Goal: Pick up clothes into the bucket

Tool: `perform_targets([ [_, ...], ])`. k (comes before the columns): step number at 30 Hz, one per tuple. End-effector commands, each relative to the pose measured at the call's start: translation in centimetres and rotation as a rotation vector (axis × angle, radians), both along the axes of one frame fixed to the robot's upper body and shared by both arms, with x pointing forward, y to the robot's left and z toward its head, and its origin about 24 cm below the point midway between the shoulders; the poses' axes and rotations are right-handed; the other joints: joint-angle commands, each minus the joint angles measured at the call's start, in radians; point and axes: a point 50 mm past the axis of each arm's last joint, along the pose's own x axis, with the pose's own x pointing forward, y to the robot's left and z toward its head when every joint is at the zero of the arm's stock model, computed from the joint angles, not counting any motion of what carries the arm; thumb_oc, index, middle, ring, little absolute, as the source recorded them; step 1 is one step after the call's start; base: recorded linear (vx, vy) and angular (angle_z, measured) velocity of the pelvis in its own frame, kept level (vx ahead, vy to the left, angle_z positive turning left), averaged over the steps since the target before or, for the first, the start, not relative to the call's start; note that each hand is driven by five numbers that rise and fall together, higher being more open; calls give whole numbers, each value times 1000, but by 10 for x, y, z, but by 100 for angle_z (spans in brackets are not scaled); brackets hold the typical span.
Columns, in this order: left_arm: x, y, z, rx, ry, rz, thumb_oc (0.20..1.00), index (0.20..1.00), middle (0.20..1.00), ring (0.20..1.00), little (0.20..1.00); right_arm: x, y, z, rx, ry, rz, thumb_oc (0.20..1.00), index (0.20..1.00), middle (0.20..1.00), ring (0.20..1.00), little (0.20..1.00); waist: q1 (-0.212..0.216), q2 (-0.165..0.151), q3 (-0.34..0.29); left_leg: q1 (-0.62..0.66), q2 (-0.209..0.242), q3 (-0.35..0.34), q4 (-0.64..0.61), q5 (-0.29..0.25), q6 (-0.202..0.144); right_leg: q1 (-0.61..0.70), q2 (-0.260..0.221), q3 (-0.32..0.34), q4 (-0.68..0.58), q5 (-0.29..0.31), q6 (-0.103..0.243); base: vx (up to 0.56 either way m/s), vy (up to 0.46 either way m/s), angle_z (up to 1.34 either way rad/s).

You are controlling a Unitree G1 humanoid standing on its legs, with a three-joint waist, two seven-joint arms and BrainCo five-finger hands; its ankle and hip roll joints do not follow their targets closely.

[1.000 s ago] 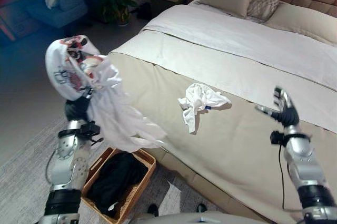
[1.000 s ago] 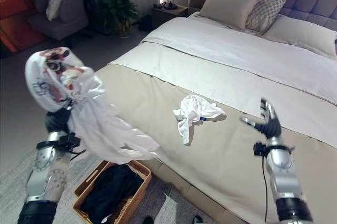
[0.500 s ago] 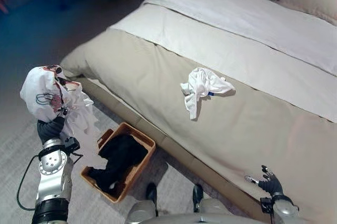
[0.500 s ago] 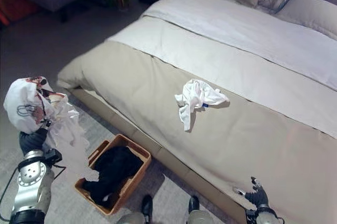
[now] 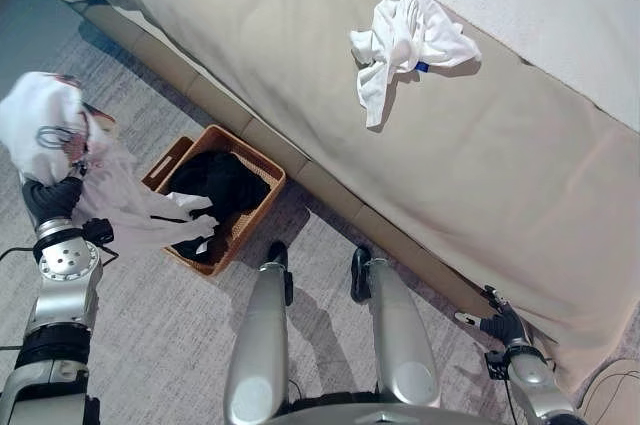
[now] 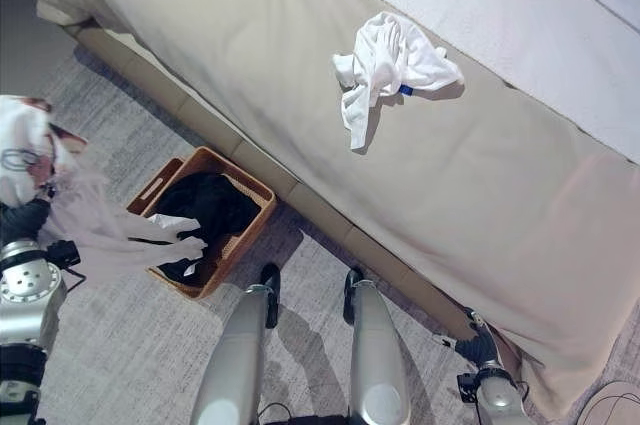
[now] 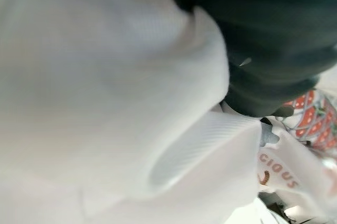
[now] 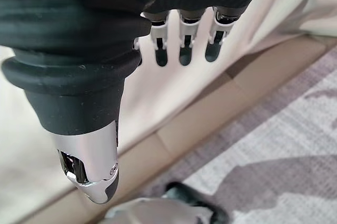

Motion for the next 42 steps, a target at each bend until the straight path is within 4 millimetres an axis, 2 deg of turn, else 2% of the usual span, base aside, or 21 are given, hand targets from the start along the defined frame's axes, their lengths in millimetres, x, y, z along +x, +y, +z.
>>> perform_targets([
  [1, 5, 8, 34, 91, -88, 56, 200, 200, 200, 200, 200, -4, -7, 6, 12, -79, -89, 1000, 1000, 1000, 1000, 1000, -26, 0, -22, 4, -17, -11, 29, -45, 40, 27, -3, 4, -34, 43, 20, -104, -2, 8],
  [5, 7, 14, 52, 193, -64, 84, 200, 200, 200, 200, 200, 5, -13, 17, 31, -154, -121, 1000, 1000, 1000, 1000, 1000, -29, -9, -3, -104, -11, -5, 97, -62, 41, -77, 2, 1, 20, 37, 28, -59, 23, 1],
  [10, 4, 17, 51, 203, -55, 92, 200, 200, 200, 200, 200, 9, -19, 23, 28, -193, -165, 1000, 1000, 1000, 1000, 1000, -28, -12, -3, -193, -2, 4, 165, -90, 53, -167, 10, 0, 60, 33, 37, 15, 35, -10],
  [14, 6, 16, 51, 279, 6, 81, 200, 200, 200, 200, 200, 13, -21, 28, 27, -222, -163, 1000, 1000, 1000, 1000, 1000, -31, -15, -3, -225, -2, 4, 181, -97, 57, -196, 10, -1, 64, 33, 41, 11, 26, -6],
  [17, 13, 13, 59, 489, 145, 42, 213, 213, 213, 213, 213, 20, -17, 32, 36, -249, -131, 1000, 1000, 1000, 1000, 1000, -39, -17, -3, -243, -1, 7, 176, -95, 59, -207, 9, -2, 47, 41, 43, 10, 41, 3],
  [18, 14, 13, 58, 513, 176, 32, 398, 398, 398, 398, 398, 22, -16, 35, 31, -254, -108, 1000, 1000, 1000, 1000, 1000, -40, -19, -3, -248, -1, 8, 178, -94, 60, -212, 12, 0, 44, 44, 43, -2, 45, 4],
  [21, 16, 16, 58, 567, 243, 32, 567, 567, 567, 567, 567, 25, -17, 39, 29, -274, -100, 1000, 1000, 1000, 1000, 1000, -46, -23, -3, -257, 1, 12, 187, -101, 66, -223, 16, 3, 41, 48, 43, 6, 45, 0],
  [23, 17, 13, 58, 621, 282, 10, 1000, 1000, 1000, 1000, 1000, 27, -18, 42, 27, -284, -93, 1000, 1000, 1000, 1000, 1000, -45, -21, -3, -264, 0, 14, 189, -103, 70, -230, 16, 6, 39, 49, 44, 12, 48, -2],
  [30, 19, 13, 33, 557, 372, -4, 1000, 1000, 1000, 1000, 1000, 52, -21, 69, 2, -393, -85, 1000, 1000, 1000, 1000, 1000, -44, -14, -3, -260, -1, 23, 160, -95, 80, -225, 12, 16, -5, 73, 48, 2, 46, -4],
  [31, 20, 12, 29, 536, 375, -6, 1000, 1000, 1000, 1000, 1000, 58, -20, 75, 6, -424, -82, 1000, 1000, 1000, 1000, 1000, -43, -13, -3, -256, -2, 24, 150, -91, 81, -221, 12, 19, -21, 82, 50, -6, 41, -4],
  [32, 21, 11, 21, 504, 397, -7, 1000, 1000, 1000, 1000, 1000, 72, -12, 93, 12, -503, -45, 1000, 1000, 1000, 1000, 1000, -41, -11, -3, -246, -1, 25, 122, -80, 83, -210, 13, 23, -52, 94, 52, -8, 55, -7],
  [34, 22, 10, 16, 479, 402, -6, 1000, 1000, 1000, 1000, 1000, 87, -3, 115, 3, -602, -3, 1000, 1000, 1000, 1000, 1000, -38, -9, -3, -228, -2, 29, 86, -68, 83, -195, 12, 29, -91, 112, 54, -6, 30, -13],
  [35, 22, 10, 16, 478, 402, -6, 1000, 1000, 1000, 1000, 1000, 87, -3, 115, 2, -602, -3, 1000, 1000, 1000, 1000, 1000, -38, -9, -3, -227, -2, 29, 84, -67, 83, -194, 12, 29, -93, 113, 54, 2, 15, -16],
  [36, 21, 7, 5, 427, 390, 0, 1000, 1000, 1000, 1000, 1000, 101, 7, 144, -25, -727, 40, 1000, 1000, 1000, 1000, 1000, -30, -4, -3, -203, -4, 34, 41, -52, 83, -177, 14, 32, -129, 128, 57, 3, 11, -15],
  [37, 20, 7, 5, 426, 390, 0, 1000, 1000, 1000, 1000, 1000, 101, 7, 144, -25, -727, 40, 1000, 1000, 1000, 1000, 1000, -30, -4, -3, -202, -4, 34, 40, -52, 83, -177, 14, 32, -129, 128, 57, 15, 7, -11],
  [38, 18, 1, -6, 370, 358, -4, 1000, 1000, 1000, 1000, 1000, 111, 11, 175, -89, -851, 60, 1000, 1000, 1000, 1000, 1000, -16, 3, -3, -176, -6, 38, -7, -35, 83, -158, 13, 32, -163, 142, 62, 0, 0, 0],
  [39, 17, -6, -16, 308, 327, -16, 1000, 1000, 1000, 1000, 1000, 117, 12, 192, -98, -923, 44, 1000, 1000, 1000, 1000, 1000, -6, 10, -3, -154, -7, 41, -39, -24, 83, -144, 10, 30, -184, 149, 65, -57, -5, 1],
  [40, 17, -12, -23, 272, 309, -25, 1000, 1000, 1000, 1000, 1000, 122, 12, 209, -137, -984, 33, 1000, 1000, 1000, 1000, 1000, 1, 15, -3, -154, -11, 48, -80, 26, 84, -145, 5, 24, -219, 189, 58, 0, 0, 0],
  [41, 16, -12, -25, 271, 315, -25, 1000, 1000, 1000, 1000, 1000, 122, 12, 208, -139, -978, 34, 1000, 1000, 1000, 1000, 1000, 1, 17, -3, -133, -11, 41, -75, -5, 81, -126, 8, 30, -210, 161, 65, -61, 4, 2],
  [42, 16, -22, -32, 252, 295, -52, 1000, 1000, 1000, 1000, 1000, 126, 10, 232, -206, -1058, 20, 1000, 1000, 1000, 1000, 1000, 11, 25, -3, -116, -16, 51, -141, 51, 83, -123, -2, 23, -246, 200, 59, 29, 6, 6],
])
